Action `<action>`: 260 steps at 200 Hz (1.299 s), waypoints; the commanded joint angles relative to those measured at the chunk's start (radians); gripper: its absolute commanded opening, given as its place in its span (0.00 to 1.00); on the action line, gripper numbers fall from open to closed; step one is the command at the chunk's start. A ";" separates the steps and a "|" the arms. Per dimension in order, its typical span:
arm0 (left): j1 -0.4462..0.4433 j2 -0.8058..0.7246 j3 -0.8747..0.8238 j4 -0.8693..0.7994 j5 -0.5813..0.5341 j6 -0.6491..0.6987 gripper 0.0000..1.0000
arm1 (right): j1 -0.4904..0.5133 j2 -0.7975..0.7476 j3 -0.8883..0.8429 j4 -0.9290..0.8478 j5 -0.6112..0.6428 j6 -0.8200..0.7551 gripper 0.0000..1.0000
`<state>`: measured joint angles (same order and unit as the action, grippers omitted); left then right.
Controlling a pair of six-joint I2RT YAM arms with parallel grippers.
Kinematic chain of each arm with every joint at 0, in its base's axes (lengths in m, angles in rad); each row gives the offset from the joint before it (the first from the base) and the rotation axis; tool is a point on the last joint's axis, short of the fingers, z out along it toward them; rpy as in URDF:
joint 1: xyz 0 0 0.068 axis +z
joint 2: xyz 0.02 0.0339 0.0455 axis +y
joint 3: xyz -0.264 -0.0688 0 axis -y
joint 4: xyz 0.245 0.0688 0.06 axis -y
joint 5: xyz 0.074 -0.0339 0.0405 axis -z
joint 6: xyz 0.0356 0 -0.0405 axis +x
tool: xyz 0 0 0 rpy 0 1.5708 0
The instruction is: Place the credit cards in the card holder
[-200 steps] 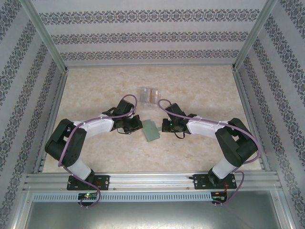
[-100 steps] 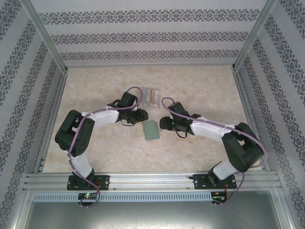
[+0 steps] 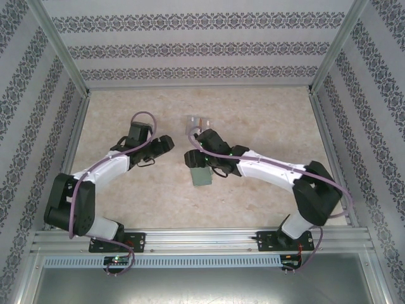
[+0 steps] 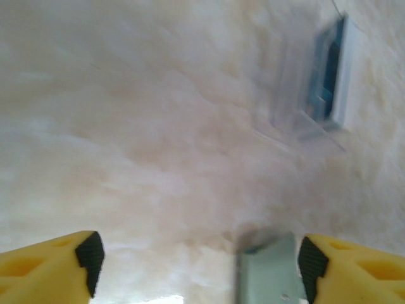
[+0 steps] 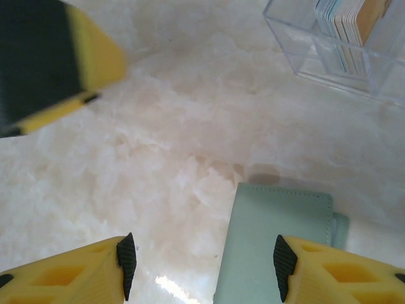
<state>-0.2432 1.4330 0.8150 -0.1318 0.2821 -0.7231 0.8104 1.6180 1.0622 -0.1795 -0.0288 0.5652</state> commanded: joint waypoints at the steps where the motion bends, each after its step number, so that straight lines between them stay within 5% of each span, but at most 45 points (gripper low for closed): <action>1: 0.020 -0.046 0.005 -0.075 -0.072 -0.008 0.87 | -0.029 0.069 0.004 -0.003 -0.025 0.076 0.63; 54: 0.020 -0.073 -0.016 -0.105 -0.106 -0.009 0.89 | -0.028 0.156 0.025 -0.095 0.002 0.146 0.63; 68: 0.020 -0.081 -0.040 -0.077 -0.093 -0.023 1.00 | -0.027 0.140 0.013 -0.119 0.044 0.145 0.63; 94: 0.019 -0.099 -0.079 -0.029 -0.086 -0.040 1.00 | -0.032 0.108 0.002 -0.144 0.082 0.139 0.64; 189: 0.020 -0.096 -0.117 -0.065 -0.072 -0.057 1.00 | -0.144 0.089 -0.066 -0.146 -0.148 0.023 0.64; 260: 0.018 -0.105 -0.089 -0.101 -0.105 -0.022 1.00 | -0.155 -0.046 -0.051 -0.206 -0.159 0.000 0.63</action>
<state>-0.2253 1.3487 0.6998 -0.1963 0.2039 -0.7666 0.6449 1.6398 1.0050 -0.3763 -0.1581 0.5575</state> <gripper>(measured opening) 0.998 0.632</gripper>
